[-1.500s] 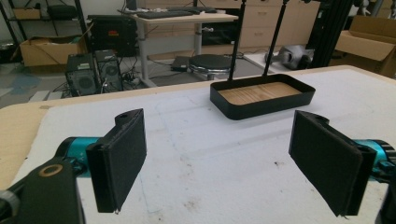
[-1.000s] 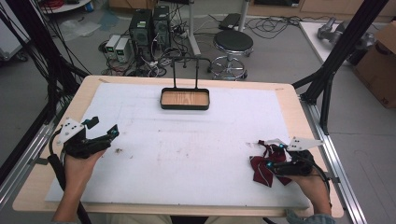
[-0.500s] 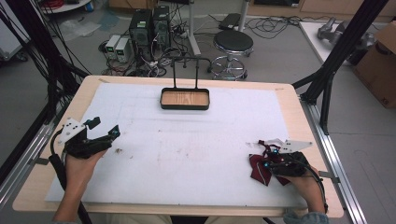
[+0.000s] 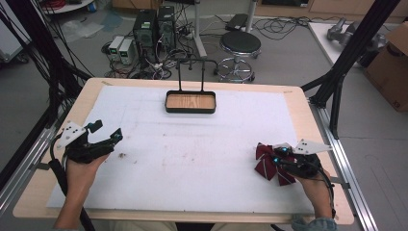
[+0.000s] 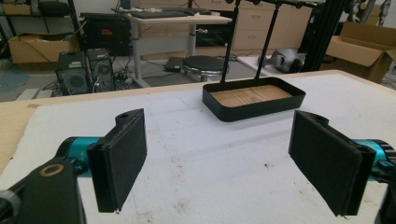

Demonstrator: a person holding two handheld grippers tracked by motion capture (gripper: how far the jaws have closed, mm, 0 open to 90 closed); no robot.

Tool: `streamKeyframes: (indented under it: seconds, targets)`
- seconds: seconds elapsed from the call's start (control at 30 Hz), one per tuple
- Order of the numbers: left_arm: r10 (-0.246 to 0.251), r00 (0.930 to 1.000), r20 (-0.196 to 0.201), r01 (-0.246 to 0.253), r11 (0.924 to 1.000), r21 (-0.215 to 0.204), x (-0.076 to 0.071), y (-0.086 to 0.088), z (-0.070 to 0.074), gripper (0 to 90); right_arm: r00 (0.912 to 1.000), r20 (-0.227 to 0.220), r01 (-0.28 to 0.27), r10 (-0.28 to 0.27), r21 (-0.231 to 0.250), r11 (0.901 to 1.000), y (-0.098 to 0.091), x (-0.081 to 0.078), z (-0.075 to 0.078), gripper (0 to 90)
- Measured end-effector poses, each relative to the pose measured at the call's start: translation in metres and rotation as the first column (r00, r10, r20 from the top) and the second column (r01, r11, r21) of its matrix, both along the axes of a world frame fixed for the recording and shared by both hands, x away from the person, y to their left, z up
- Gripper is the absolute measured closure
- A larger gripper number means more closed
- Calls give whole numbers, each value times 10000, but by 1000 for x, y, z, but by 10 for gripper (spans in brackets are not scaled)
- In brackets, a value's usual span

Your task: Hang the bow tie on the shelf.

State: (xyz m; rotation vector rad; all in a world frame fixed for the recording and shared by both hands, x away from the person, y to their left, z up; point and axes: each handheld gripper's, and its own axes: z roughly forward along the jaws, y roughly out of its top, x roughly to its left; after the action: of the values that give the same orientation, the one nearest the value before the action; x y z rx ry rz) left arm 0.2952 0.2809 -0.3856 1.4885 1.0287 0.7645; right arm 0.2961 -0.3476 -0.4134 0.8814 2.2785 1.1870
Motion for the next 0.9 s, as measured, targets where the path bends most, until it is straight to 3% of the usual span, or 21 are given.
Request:
streamKeyframes:
  seconds: [0.13,0.2,0.23,0.4,0.63,0.9]
  targets:
    - [-44,10000,7,44,10000,-9,0,0,0,196,9990,415,160,-182,517,9985,2,1,13,692]
    - [-31,10000,24,31,10000,-12,0,0,1,196,9986,512,52,-87,680,9977,4,4,21,692]
    - [-23,10000,31,23,10000,-36,0,0,1,196,9983,577,-188,128,1040,9944,7,8,31,692]
    - [-9,10000,58,10,10000,-93,1,1,1,196,9961,800,-460,366,1181,9919,14,16,51,692]
    - [-30,10000,84,31,10000,-86,3,3,1,196,9941,949,-670,520,1625,9844,36,40,79,691]
    - [8,9998,196,-5,9999,-142,5,7,4,196,9920,1078,-816,661,1470,9858,58,67,99,691]
